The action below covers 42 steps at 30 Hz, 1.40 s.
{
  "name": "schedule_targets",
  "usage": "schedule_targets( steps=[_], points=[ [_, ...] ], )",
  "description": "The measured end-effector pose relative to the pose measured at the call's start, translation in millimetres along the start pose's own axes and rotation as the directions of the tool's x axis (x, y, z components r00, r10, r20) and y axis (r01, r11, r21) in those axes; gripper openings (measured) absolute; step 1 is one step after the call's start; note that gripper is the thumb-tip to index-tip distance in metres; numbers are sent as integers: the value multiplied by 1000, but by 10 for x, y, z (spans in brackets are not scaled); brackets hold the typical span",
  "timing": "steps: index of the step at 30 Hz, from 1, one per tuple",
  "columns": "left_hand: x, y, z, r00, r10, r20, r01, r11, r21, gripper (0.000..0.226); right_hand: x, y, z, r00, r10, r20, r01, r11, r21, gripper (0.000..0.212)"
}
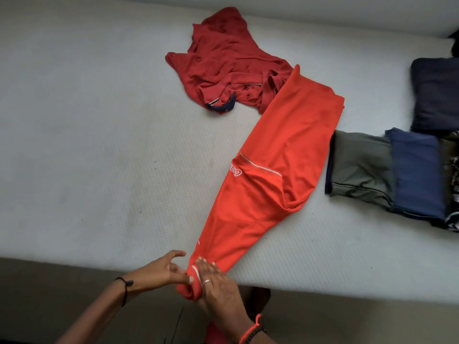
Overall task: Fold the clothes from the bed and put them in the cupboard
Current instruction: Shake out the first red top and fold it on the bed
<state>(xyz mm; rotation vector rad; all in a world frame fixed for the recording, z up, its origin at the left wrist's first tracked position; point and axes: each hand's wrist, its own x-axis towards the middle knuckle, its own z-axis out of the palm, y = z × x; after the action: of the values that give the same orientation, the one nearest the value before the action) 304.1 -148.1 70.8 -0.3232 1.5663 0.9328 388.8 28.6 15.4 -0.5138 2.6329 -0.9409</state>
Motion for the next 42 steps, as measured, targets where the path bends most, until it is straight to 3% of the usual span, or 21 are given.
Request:
schedule_targets(
  steps=[3,5,7,8,10,11,15,18,20,23,26,30,32,34,37,38,40,41,42],
  points=[
    [-118,38,31,994,13,112,-21,997,71,92,-303,-181,-17,986,119,120,-136,980,144,51],
    [-89,97,26,988,153,-28,-148,980,130,82,-426,-276,-95,942,210,263,-258,952,166,49],
    [-12,215,60,904,344,-253,-323,939,120,50,-448,-353,-207,868,274,414,-363,919,154,47],
    [41,301,93,860,419,-292,-410,907,93,37,-492,-377,-227,851,275,447,-385,907,173,52],
    [178,472,173,838,495,-230,-493,867,72,37,-498,-417,-354,762,341,551,-505,845,177,47],
    [264,547,210,851,492,-182,-488,870,72,43,-465,-416,-465,740,382,553,-558,809,188,45],
    [647,567,256,949,314,-37,-309,945,104,84,-266,-272,-949,840,381,388,-543,612,575,33],
    [761,481,232,978,179,-105,-172,983,70,94,115,37,-1412,843,411,347,-522,464,716,5],
    [781,451,242,982,153,-114,-153,988,8,108,385,383,-1629,827,461,322,-525,428,735,15],
    [849,449,256,980,129,-152,-131,991,-1,119,707,993,-1651,732,560,389,-623,320,713,8],
    [954,430,246,978,138,-160,-132,990,43,102,894,1342,-1508,646,593,481,-720,264,642,21],
    [1010,368,289,952,250,-177,-231,965,124,59,1031,1507,-1328,634,610,475,-713,224,665,27],
    [1055,326,340,927,294,-234,-264,953,150,42,1048,1569,-1203,632,651,421,-692,230,684,38],
    [1077,291,382,909,319,-267,-293,947,136,41,1048,1556,-1139,615,702,359,-693,263,672,48],
    [1072,231,428,874,361,-327,-359,931,68,49,980,1383,-1133,632,772,71,-684,513,519,56],
    [1052,198,439,819,418,-394,-399,907,133,47,902,1307,-1110,661,746,-80,-651,623,434,60],
    [1030,82,396,566,661,-493,-408,744,529,49,667,1102,-1021,740,569,-357,-544,820,178,63],
    [1018,14,360,460,781,-423,-332,593,734,56,525,1012,-936,791,449,-416,-489,872,10,68],
    [998,-47,319,436,849,-297,-256,434,864,65,372,935,-816,854,330,-402,-416,897,-148,75]
  ],
)
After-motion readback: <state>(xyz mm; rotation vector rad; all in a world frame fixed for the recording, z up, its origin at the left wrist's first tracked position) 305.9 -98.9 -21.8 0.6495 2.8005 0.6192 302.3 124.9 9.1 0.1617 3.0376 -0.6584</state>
